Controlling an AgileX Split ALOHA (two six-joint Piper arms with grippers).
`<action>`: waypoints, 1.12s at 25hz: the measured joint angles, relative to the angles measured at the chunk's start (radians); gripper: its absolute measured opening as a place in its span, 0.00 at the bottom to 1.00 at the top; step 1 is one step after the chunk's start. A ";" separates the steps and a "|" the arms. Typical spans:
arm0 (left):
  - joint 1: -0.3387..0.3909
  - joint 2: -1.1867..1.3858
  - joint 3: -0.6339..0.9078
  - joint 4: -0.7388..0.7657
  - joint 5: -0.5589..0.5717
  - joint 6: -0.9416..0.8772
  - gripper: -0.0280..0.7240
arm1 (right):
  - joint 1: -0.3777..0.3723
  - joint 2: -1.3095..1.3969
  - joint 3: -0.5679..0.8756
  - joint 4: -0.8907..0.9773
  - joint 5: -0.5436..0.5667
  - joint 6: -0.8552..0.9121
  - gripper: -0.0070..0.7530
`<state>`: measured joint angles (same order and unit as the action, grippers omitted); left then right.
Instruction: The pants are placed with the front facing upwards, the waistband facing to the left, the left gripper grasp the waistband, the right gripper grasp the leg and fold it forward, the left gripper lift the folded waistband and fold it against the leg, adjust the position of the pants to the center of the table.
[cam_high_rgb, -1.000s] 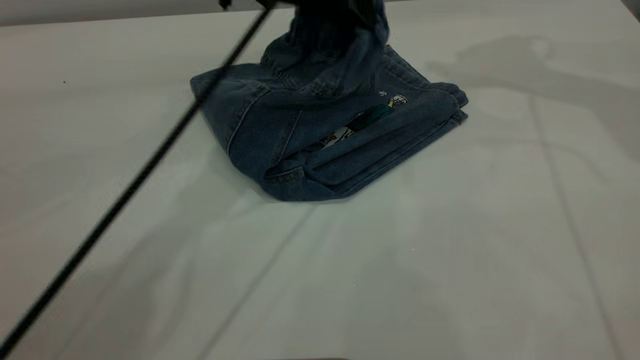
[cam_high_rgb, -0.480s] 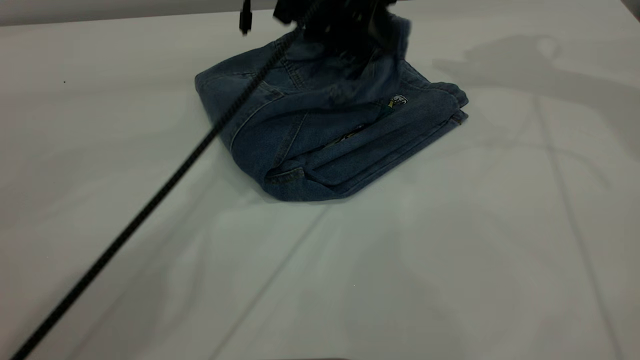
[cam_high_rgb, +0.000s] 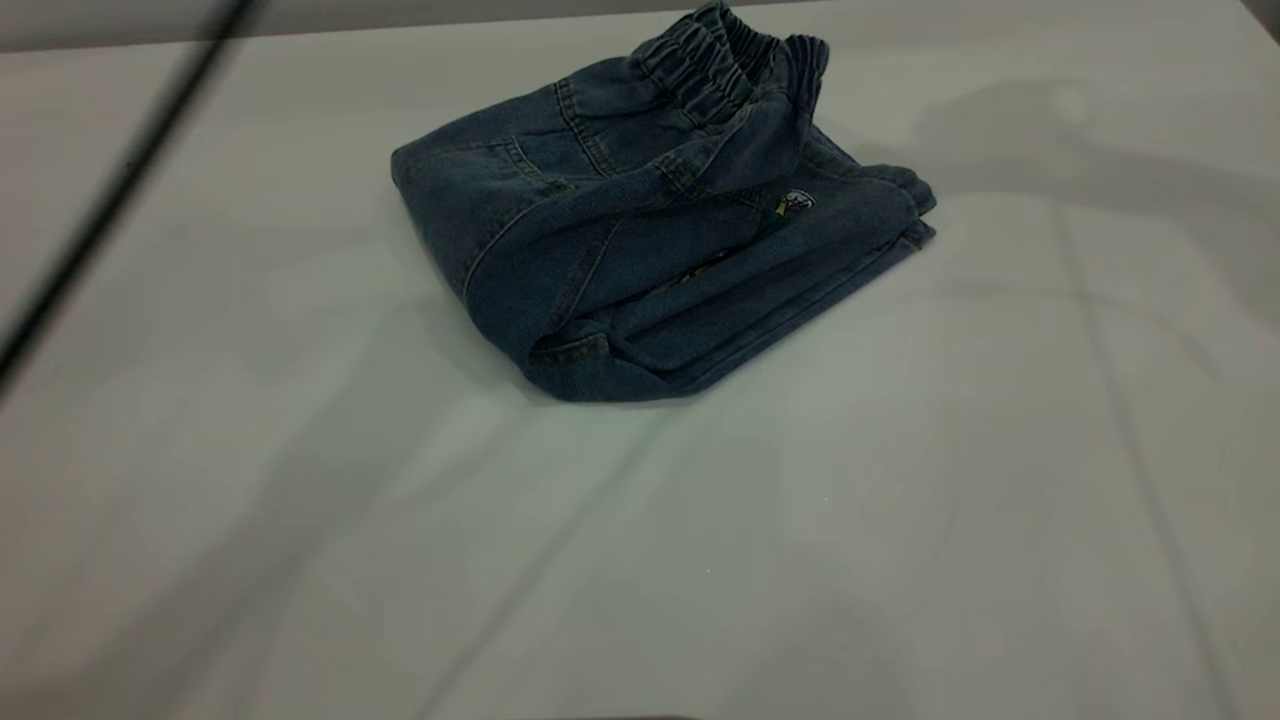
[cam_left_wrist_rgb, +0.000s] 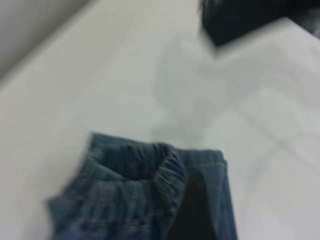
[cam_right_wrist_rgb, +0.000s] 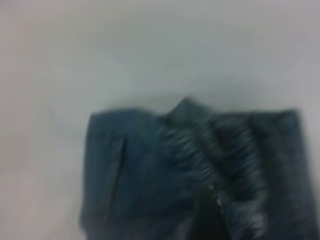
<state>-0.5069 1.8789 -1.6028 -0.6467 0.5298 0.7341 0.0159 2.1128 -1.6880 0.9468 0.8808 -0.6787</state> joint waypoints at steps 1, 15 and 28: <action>0.000 -0.035 0.000 0.034 0.002 -0.022 0.77 | 0.029 0.000 0.000 -0.016 0.003 0.009 0.57; 0.000 -0.216 0.000 0.503 0.067 -0.484 0.77 | 0.521 0.101 -0.034 -0.912 -0.186 0.626 0.57; 0.000 -0.216 0.000 0.514 0.110 -0.507 0.77 | 0.534 0.315 -0.103 -1.038 -0.060 0.782 0.57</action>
<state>-0.5069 1.6628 -1.6028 -0.1331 0.6400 0.2269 0.5502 2.4279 -1.7913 -0.0909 0.8205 0.1028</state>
